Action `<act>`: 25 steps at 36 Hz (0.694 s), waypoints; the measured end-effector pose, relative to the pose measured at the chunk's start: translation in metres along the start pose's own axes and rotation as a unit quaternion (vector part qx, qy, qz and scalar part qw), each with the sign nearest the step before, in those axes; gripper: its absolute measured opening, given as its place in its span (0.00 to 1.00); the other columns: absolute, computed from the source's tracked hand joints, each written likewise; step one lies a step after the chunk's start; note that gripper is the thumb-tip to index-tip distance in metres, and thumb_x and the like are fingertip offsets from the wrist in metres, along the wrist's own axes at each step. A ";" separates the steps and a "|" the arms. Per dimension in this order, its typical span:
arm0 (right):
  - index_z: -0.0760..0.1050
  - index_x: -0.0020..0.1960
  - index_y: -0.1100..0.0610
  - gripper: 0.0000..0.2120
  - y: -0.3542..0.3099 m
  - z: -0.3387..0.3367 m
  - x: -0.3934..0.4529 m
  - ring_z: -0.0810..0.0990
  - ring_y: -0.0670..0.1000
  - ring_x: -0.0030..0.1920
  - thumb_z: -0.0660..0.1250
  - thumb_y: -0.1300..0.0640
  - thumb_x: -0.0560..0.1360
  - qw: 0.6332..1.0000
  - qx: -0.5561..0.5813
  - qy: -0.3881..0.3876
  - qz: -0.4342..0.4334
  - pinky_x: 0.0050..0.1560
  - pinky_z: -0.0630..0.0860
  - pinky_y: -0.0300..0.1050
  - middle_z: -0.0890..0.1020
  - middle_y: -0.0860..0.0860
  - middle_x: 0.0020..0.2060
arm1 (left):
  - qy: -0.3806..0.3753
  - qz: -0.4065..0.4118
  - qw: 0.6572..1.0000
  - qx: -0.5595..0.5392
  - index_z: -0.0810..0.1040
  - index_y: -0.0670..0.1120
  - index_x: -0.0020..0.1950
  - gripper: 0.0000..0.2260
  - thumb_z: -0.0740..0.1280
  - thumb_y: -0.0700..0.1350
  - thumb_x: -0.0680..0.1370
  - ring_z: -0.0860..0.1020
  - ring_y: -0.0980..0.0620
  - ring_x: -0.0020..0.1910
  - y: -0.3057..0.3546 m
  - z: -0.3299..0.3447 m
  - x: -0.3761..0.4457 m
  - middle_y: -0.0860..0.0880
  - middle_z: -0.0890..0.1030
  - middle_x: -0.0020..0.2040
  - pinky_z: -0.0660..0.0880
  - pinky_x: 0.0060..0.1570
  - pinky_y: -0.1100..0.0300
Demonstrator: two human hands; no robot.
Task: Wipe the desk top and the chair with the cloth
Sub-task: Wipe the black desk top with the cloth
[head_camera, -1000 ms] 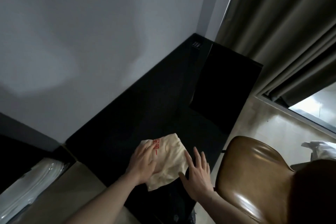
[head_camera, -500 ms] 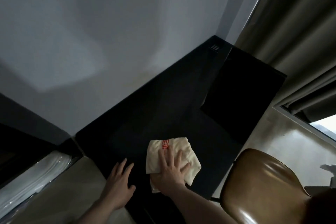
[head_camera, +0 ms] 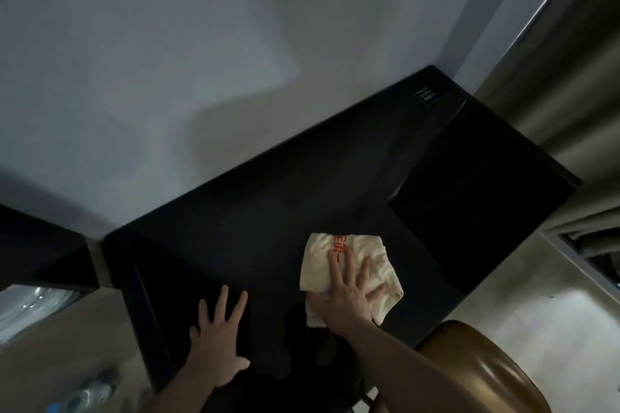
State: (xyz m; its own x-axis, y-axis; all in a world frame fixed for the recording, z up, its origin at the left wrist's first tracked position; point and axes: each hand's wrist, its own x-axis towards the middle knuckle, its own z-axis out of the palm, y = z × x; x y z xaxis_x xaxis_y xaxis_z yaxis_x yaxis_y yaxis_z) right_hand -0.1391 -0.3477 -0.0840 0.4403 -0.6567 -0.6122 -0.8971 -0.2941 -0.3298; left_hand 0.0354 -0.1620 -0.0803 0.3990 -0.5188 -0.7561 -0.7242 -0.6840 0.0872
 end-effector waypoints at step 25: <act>0.28 0.80 0.41 0.45 0.026 -0.009 -0.044 0.22 0.61 0.75 0.56 0.31 0.78 0.998 -0.024 -0.062 0.012 0.70 0.32 0.80 0.24 0.47 0.77 | 0.030 0.056 0.997 -0.053 0.44 0.55 0.83 0.43 0.70 0.50 0.78 0.41 0.38 0.81 0.039 0.000 -0.040 0.50 0.36 0.83 0.55 0.79 0.43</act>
State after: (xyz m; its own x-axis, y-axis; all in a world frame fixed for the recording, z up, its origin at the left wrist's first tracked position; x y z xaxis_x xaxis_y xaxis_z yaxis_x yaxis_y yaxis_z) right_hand -0.1822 -0.3331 -0.0590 0.4181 -0.5739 -0.7041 -0.9065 -0.3140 -0.2823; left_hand -0.0090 -0.1685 -0.0469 0.3548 -0.6227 -0.6974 -0.7033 -0.6692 0.2398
